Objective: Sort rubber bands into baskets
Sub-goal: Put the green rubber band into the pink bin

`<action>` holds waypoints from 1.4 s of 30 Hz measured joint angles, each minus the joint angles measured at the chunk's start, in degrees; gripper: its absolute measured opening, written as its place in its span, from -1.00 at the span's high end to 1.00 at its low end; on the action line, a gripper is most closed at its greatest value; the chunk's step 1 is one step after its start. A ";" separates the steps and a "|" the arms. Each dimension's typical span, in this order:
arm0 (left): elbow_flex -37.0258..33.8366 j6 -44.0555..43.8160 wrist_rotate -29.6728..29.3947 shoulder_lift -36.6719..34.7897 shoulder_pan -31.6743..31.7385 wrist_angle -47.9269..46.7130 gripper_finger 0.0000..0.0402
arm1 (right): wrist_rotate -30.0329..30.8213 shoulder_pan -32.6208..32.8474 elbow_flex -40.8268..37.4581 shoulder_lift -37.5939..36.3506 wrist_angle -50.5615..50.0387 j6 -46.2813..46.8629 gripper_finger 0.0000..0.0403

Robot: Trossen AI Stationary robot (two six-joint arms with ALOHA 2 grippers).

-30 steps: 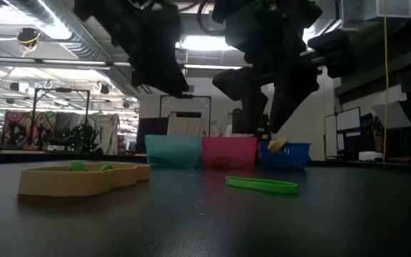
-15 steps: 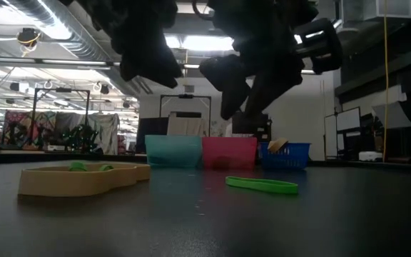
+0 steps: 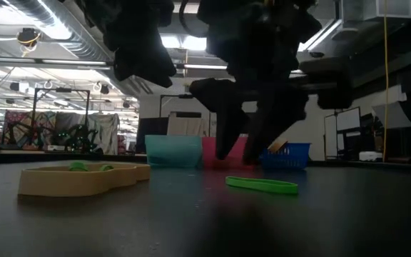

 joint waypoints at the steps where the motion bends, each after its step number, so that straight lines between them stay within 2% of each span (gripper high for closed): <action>1: 0.00 -0.09 -0.01 0.00 0.00 -0.03 0.33 | 1.08 -0.04 -0.04 0.15 -0.21 -0.02 0.20; 5: 0.00 -1.20 -0.07 0.00 0.00 -0.03 0.33 | 7.76 -0.13 0.02 0.72 -0.04 -0.02 0.20; 7: 0.00 -1.31 -0.13 0.01 0.00 -0.01 0.33 | 8.32 -0.13 0.07 1.53 0.19 -0.21 0.20; 21: 0.00 -1.42 -0.15 0.04 0.02 -0.03 0.33 | 8.34 -0.02 0.07 2.23 -1.19 -1.29 0.20; 30: 0.00 -1.42 -0.15 0.04 0.02 -0.03 0.33 | 2.88 0.02 0.07 2.34 -1.15 -2.89 0.20; 39: 0.00 -1.41 -0.15 0.04 0.02 -0.03 0.33 | 2.86 0.02 0.05 2.56 -0.97 -4.31 0.21; 42: 0.00 -1.40 -0.15 0.04 0.02 -0.05 0.33 | 2.47 0.02 0.05 3.03 -0.90 -4.33 0.28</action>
